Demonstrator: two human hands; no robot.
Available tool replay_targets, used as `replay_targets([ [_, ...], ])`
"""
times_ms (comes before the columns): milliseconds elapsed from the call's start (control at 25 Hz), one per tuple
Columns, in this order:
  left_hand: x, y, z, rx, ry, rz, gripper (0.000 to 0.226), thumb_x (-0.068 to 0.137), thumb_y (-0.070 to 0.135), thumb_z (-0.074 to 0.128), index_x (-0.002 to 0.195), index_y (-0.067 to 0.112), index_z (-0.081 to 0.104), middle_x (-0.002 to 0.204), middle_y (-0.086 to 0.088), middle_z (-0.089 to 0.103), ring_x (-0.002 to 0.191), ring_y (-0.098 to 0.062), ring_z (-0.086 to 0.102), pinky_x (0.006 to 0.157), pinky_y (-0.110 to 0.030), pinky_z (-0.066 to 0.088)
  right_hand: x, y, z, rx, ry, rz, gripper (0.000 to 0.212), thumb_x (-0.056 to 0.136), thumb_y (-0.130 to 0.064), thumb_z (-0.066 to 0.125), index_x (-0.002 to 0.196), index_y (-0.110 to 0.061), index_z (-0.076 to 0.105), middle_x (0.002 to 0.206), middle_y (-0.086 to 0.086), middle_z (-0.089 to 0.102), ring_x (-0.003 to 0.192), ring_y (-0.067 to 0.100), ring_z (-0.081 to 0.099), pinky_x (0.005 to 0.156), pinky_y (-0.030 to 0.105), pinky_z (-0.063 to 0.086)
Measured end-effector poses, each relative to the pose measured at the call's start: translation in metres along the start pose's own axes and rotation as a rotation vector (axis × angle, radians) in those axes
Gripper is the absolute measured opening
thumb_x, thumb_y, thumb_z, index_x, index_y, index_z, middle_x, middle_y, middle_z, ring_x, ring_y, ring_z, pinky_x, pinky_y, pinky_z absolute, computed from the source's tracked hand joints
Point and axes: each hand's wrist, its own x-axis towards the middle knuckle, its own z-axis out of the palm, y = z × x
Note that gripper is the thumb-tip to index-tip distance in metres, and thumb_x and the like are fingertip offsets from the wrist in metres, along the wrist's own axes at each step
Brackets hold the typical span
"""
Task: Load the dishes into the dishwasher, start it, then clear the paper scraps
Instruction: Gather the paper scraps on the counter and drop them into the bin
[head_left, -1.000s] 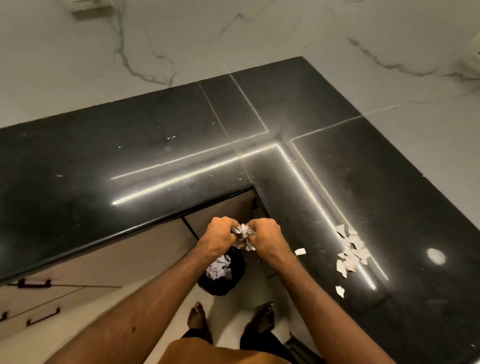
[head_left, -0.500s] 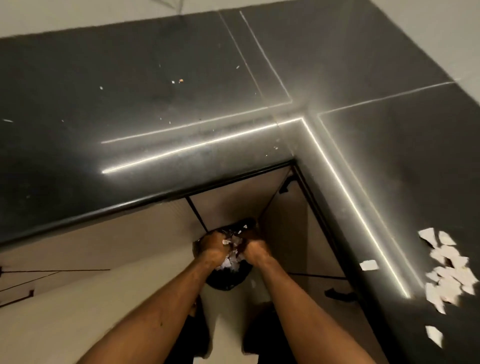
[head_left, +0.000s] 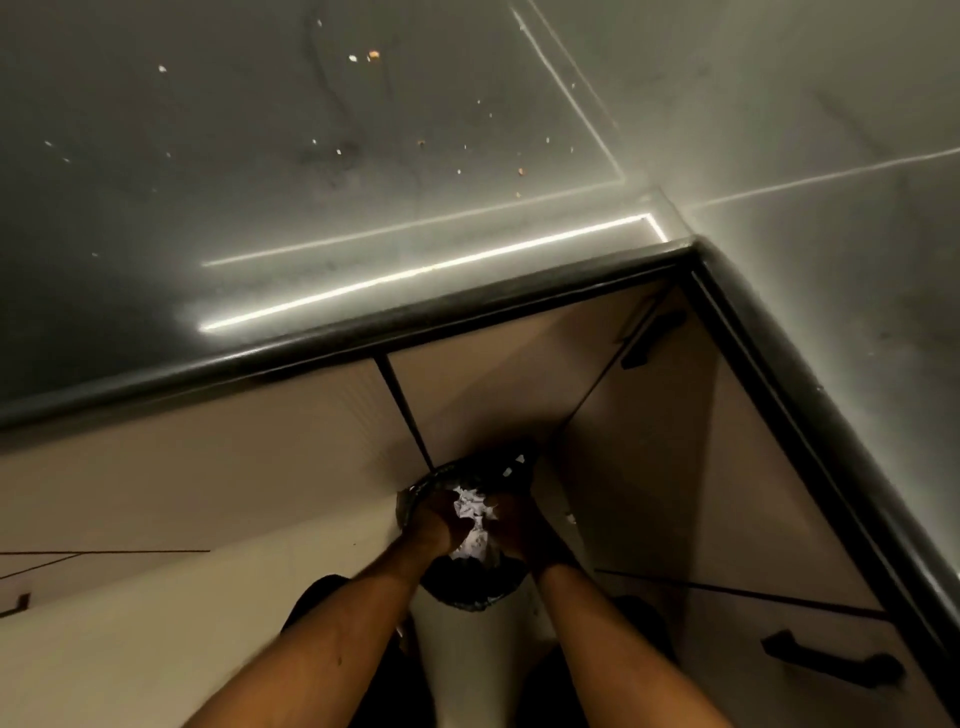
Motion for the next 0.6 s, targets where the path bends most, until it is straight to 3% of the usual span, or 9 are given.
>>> replay_targets([
  [40,-0.012,0.003,-0.008,0.0,0.026,0.021,0.051,0.099,0.024,0.066,0.146,0.009,0.053,0.149,-0.01,0.055,0.142,-0.025,0.048,0.118,-0.025,0.029,-0.005,-0.004,-0.004,0.007,-0.016,0.015,0.088,0.077,-0.061,0.059,0.151,-0.014,0.051,0.153,0.01,0.053,0.138,0.028,0.053,0.115,0.044,0.043],
  [160,-0.058,0.025,-0.042,0.025,0.042,0.069,0.042,0.094,0.03,0.068,0.134,0.017,0.066,0.137,-0.007,0.065,0.13,-0.026,0.058,0.11,-0.032,0.043,-0.081,-0.071,-0.05,-0.065,-0.069,0.021,0.049,0.1,-0.03,0.058,0.147,-0.013,0.057,0.153,0.012,0.054,0.139,0.03,0.051,0.116,0.036,0.041],
  [200,-0.075,0.034,-0.055,0.039,0.038,0.076,0.041,0.093,0.034,0.066,0.132,0.021,0.067,0.135,-0.004,0.067,0.126,-0.026,0.061,0.107,-0.033,0.046,-0.107,-0.091,-0.065,-0.077,-0.055,0.004,0.043,0.104,-0.028,0.055,0.144,-0.014,0.059,0.15,0.011,0.056,0.137,0.029,0.053,0.113,0.032,0.042],
  [360,-0.14,0.068,-0.103,0.041,-0.003,0.13,0.054,0.079,0.061,0.055,0.119,0.028,0.072,0.122,0.001,0.073,0.108,-0.022,0.068,0.095,-0.031,0.054,-0.186,-0.136,-0.11,-0.116,0.033,-0.041,0.032,0.099,-0.019,0.056,0.127,-0.011,0.07,0.131,0.013,0.069,0.115,0.033,0.066,0.093,0.034,0.055],
  [440,-0.175,0.088,-0.125,0.093,-0.002,0.164,0.044,0.087,0.052,0.058,0.118,0.024,0.072,0.12,0.0,0.074,0.108,-0.022,0.068,0.09,-0.029,0.053,-0.224,-0.154,-0.131,-0.143,0.067,-0.05,0.031,0.095,-0.021,0.057,0.121,-0.015,0.073,0.12,0.013,0.072,0.107,0.033,0.068,0.089,0.04,0.059],
  [600,-0.235,0.131,-0.159,0.137,0.036,0.27,0.033,0.092,0.032,0.063,0.122,0.021,0.071,0.12,0.0,0.073,0.113,-0.021,0.067,0.095,-0.032,0.054,-0.285,-0.174,-0.166,-0.137,0.124,-0.13,0.032,0.096,-0.027,0.053,0.121,-0.025,0.072,0.116,0.006,0.073,0.107,0.029,0.068,0.09,0.044,0.059],
])
